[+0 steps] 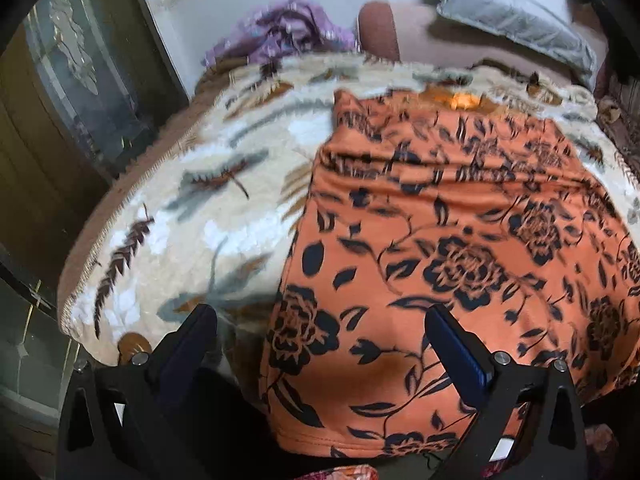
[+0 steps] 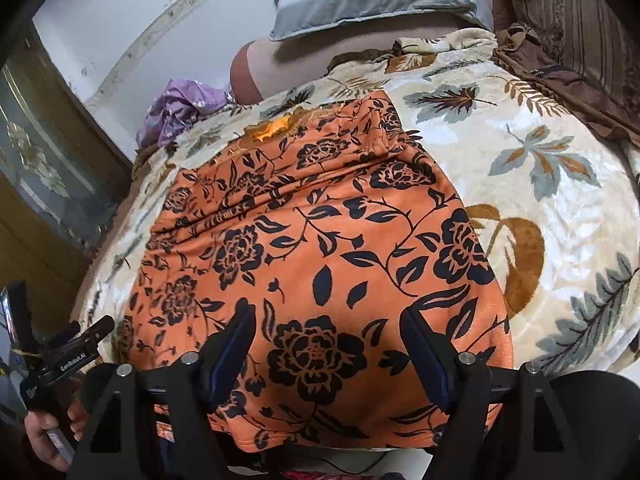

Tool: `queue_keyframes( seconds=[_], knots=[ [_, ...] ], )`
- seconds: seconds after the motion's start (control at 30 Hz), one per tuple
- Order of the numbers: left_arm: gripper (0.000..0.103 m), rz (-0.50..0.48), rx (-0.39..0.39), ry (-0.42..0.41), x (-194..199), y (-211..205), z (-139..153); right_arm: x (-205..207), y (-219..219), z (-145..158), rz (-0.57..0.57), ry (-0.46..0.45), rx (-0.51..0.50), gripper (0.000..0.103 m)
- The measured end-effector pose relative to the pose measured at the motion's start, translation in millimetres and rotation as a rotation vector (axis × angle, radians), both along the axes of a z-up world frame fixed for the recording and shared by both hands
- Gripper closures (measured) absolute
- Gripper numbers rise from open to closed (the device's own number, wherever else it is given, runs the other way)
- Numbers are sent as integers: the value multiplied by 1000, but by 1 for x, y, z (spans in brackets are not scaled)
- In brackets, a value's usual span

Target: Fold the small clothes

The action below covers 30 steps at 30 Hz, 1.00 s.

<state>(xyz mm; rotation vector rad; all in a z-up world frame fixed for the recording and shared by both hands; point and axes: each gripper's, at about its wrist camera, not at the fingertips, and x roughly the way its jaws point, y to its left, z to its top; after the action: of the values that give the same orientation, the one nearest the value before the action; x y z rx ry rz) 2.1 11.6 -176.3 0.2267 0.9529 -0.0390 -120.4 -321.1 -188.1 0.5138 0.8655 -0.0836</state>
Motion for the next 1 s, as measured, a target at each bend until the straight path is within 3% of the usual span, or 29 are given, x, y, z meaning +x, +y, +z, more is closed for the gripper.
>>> queue_keyframes(
  seconds=[0.2,0.27,0.33,0.5,0.57,0.67,0.73,0.77,0.8,0.9,0.97,1.0],
  knots=[
    [0,34,-28,39,11,45,-11,-15,-56,-5,-99,37,29,26],
    [0,26,-64,88,14,63,-19,-23,-73,-12,-128,68,56,26],
    [0,38,-127,154,15,82,-29,-31,-80,-19,-132,94,78,26],
    [3,42,-190,213,2,101,-42,-45,-77,-42,-121,155,121,26],
    [11,21,-201,232,-2,97,-45,-45,-76,-50,-129,175,146,26],
    [33,-19,-170,240,-6,90,-50,-43,-74,-54,-133,190,174,26],
    [62,-30,-189,269,-6,88,-57,-43,-73,-56,-129,208,180,26],
    [68,-37,-226,290,-6,89,-59,-42,-72,-57,-130,220,173,26],
    [69,-39,-266,306,-6,90,-61,-43,-72,-58,-131,225,170,26],
    [68,-60,-254,301,-9,85,-62,-44,-75,-61,-144,233,193,26],
    [58,-66,-272,323,-9,85,-63,-45,-77,-65,-150,248,215,26],
    [47,-62,-298,343,-8,86,-64,-45,-77,-67,-151,254,218,26]
  ],
)
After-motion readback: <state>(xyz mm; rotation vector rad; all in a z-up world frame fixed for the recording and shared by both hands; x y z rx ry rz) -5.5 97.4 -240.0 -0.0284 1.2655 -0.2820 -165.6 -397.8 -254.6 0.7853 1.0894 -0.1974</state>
